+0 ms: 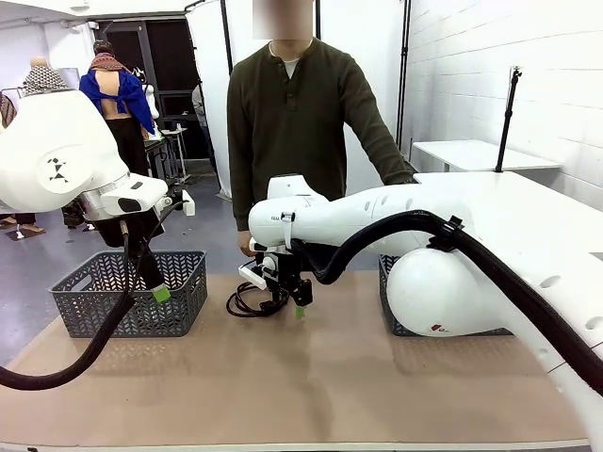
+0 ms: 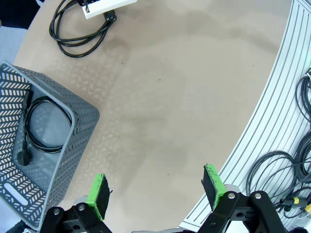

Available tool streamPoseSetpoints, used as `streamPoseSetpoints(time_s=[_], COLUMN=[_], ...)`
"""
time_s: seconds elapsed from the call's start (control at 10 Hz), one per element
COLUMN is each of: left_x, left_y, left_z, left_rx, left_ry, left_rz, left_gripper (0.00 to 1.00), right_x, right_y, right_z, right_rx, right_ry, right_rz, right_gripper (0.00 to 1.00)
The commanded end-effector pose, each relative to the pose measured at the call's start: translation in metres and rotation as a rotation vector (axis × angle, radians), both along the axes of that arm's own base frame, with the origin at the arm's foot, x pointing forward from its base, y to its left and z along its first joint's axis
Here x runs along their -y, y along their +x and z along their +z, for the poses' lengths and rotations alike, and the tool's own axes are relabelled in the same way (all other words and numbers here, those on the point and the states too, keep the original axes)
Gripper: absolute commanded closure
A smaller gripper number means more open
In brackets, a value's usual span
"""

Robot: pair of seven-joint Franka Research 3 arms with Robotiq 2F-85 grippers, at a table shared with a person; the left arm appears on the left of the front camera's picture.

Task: Organize the cables according to human instructions.
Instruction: Pick up a bundle of cables and place it in the basket indicated by the human.

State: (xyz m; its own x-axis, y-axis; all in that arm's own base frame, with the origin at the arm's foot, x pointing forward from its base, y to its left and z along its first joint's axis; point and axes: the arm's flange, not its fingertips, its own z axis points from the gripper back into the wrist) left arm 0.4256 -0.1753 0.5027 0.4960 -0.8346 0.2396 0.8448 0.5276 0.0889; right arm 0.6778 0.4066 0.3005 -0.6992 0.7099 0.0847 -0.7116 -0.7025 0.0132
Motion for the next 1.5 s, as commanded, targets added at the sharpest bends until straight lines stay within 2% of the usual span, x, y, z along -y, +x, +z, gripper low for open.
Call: streamPoseSetpoints(time_s=[0.0,0.5,0.6,1.0,1.4], left_x=[0.0,0.0,0.0,0.0,0.0], left_y=[0.0,0.0,0.0,0.0,0.0], left_z=[0.002,0.002,0.002,0.002,0.002], left_rx=[-0.003,-0.003,-0.003,-0.003,-0.003], left_ry=[0.002,0.002,0.002,0.002,0.002], left_rz=[0.001,0.001,0.001,0.001,0.001], left_gripper=[0.0,0.0,0.0,0.0,0.0], right_x=[-0.013,-0.011,-0.009,-0.001,0.004], right_y=[0.027,0.032,0.033,0.035,0.036], right_z=[0.0,-0.001,0.001,0.003,-0.001], right_rx=[0.003,-0.017,-0.055,-0.065,-0.072], right_ry=[-0.046,-0.09,-0.099,-0.096,-0.095], right_rz=[0.029,0.016,0.001,-0.008,-0.004], right_gripper=[0.0,0.02,0.22,1.0,1.0])
